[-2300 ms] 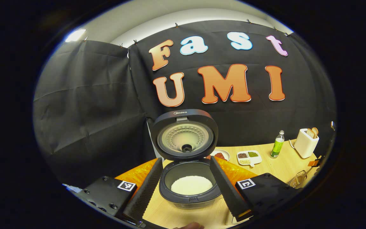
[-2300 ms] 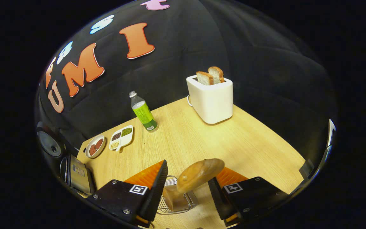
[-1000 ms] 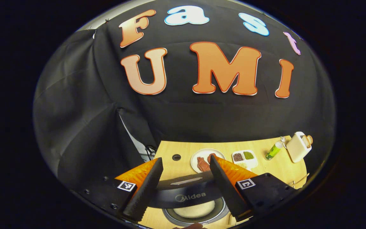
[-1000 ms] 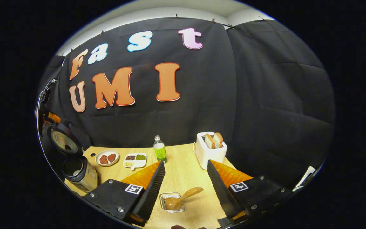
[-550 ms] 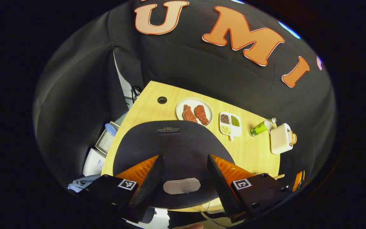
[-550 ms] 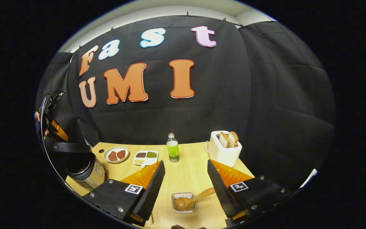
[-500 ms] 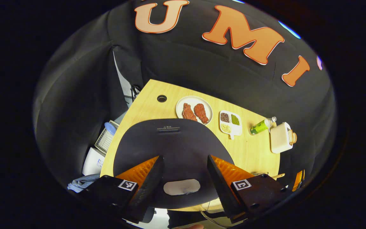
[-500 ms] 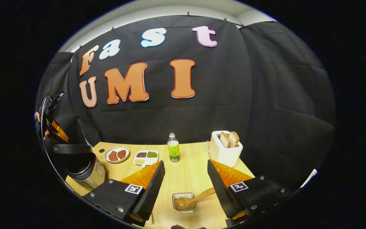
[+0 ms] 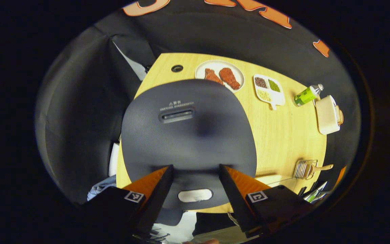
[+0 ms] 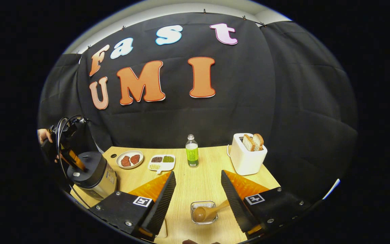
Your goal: Close the left gripper, press the button to open the rice cooker; take a wooden spoon from the chopstick holder with the right hand, scoop a spoonful of rice and pour it into the rice cooker, then put the wooden spoon back into the chopstick holder.
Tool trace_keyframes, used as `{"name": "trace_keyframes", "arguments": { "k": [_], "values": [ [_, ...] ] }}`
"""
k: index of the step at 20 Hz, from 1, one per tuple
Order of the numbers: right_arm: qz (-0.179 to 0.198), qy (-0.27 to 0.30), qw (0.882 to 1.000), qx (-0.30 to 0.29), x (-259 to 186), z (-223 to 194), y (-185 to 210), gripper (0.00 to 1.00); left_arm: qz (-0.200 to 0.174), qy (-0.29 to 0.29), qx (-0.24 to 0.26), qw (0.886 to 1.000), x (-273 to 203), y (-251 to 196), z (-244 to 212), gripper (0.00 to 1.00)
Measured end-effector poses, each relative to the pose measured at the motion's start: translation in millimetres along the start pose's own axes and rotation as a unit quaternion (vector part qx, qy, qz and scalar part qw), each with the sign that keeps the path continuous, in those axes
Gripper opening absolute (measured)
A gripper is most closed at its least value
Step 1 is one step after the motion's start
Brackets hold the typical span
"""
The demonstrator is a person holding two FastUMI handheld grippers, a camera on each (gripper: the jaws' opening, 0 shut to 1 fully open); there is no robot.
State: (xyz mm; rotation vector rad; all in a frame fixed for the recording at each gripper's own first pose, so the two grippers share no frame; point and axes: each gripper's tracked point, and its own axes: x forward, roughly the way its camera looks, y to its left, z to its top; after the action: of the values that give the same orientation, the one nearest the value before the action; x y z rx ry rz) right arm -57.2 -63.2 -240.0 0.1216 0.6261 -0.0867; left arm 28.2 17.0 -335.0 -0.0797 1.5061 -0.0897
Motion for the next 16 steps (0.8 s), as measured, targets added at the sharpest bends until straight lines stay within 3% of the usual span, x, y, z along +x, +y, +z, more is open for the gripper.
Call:
{"name": "trace_keyframes", "arguments": {
  "k": [4, 7, 9, 11, 16],
  "values": [
    [0.012, -0.005, 1.000, -0.001, 1.0, 4.8, 12.0, 0.84, -0.007, -0.032, -0.002, 0.999, -4.6, 1.3, -2.0, 0.94],
    [0.024, -0.025, 0.999, -0.008, 0.4, 22.5, 21.6, 0.84, 0.009, -0.129, -0.002, 0.992, -10.9, 5.5, 11.1, 0.95],
    [0.031, -0.043, 0.999, -0.014, -0.2, 38.4, 29.6, 0.84, 0.017, -0.203, 0.003, 0.979, -30.7, 1.0, 19.2, 0.95],
    [0.035, -0.064, 0.997, -0.019, -1.4, 54.7, 38.0, 0.84, 0.031, -0.294, 0.012, 0.955, -68.0, -2.6, 32.3, 0.94],
    [0.049, -0.111, 0.992, -0.025, -10.8, 89.8, 62.6, 0.84, 0.072, -0.480, 0.023, 0.874, -161.4, -18.9, 42.2, 0.92]
  ]
}}
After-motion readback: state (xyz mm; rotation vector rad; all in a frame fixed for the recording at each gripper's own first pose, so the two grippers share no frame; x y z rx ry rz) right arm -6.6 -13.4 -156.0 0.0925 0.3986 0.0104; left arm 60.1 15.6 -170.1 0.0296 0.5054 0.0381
